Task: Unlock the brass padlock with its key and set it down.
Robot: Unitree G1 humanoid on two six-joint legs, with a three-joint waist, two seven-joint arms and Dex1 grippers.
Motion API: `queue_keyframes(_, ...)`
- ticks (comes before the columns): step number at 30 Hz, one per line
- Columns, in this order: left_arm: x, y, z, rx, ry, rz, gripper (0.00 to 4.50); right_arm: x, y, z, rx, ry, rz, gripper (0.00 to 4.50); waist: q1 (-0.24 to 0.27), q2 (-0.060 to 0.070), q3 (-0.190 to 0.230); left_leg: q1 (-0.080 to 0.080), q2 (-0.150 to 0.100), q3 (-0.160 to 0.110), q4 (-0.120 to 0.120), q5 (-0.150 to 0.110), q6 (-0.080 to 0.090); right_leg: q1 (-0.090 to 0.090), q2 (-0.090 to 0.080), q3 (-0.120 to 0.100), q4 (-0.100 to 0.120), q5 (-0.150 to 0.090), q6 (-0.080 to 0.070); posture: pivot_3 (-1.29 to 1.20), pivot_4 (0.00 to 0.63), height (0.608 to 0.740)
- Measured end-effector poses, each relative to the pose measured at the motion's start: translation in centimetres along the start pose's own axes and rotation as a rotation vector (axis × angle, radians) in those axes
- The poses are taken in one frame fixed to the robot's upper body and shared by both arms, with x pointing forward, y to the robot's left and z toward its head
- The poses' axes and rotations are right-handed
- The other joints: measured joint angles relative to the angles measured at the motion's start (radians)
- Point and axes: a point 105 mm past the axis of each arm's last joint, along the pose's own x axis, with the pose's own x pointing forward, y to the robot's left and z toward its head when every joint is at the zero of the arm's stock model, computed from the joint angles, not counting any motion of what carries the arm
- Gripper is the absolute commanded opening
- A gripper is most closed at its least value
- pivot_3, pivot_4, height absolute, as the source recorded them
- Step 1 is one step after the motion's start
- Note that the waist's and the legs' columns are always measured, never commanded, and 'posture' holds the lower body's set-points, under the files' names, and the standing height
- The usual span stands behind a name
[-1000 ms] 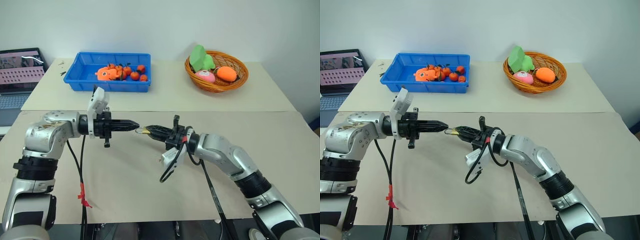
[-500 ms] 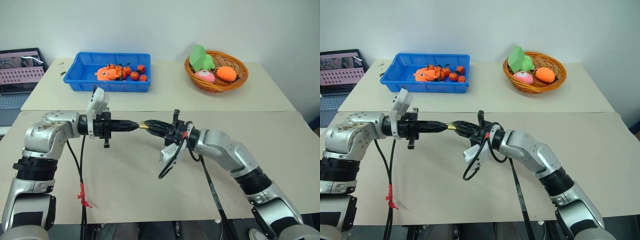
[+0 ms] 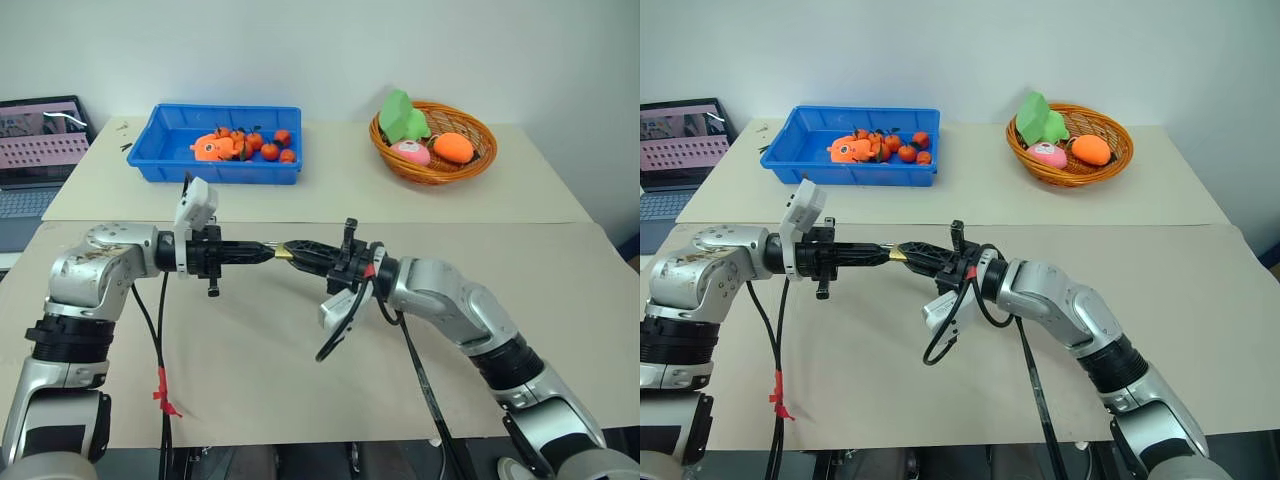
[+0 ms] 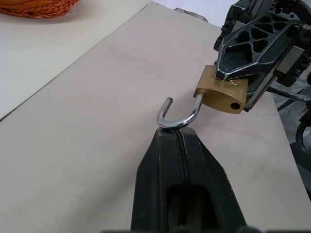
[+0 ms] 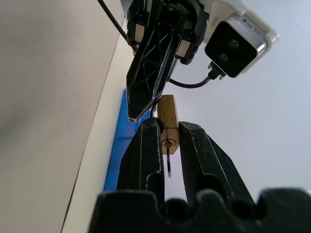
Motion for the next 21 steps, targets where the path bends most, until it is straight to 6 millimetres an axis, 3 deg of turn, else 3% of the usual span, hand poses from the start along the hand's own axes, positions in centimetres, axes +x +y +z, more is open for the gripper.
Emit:
queue_keyframes(16,-0.2,0.2,-0.4,0.022,0.015,0.024,0.04,-0.3,0.9,-0.1,0.078,0.016,0.026,0.11,-0.001,0.0,0.0,0.0,0.0,0.0,0.0,0.0,0.0,0.0,0.0,0.0,0.0,0.0,0.0,0.0,0.15,0.74)
queue_keyframes(21,-1.6,0.4,-2.3,0.143,0.114,0.063,0.04,-0.7,0.8,-0.6,0.087,0.037,0.025,0.11,0.0,0.0,0.0,0.0,0.0,0.0,0.0,0.0,0.0,0.0,0.0,0.0,0.0,0.0,0.0,0.0,0.15,0.74)
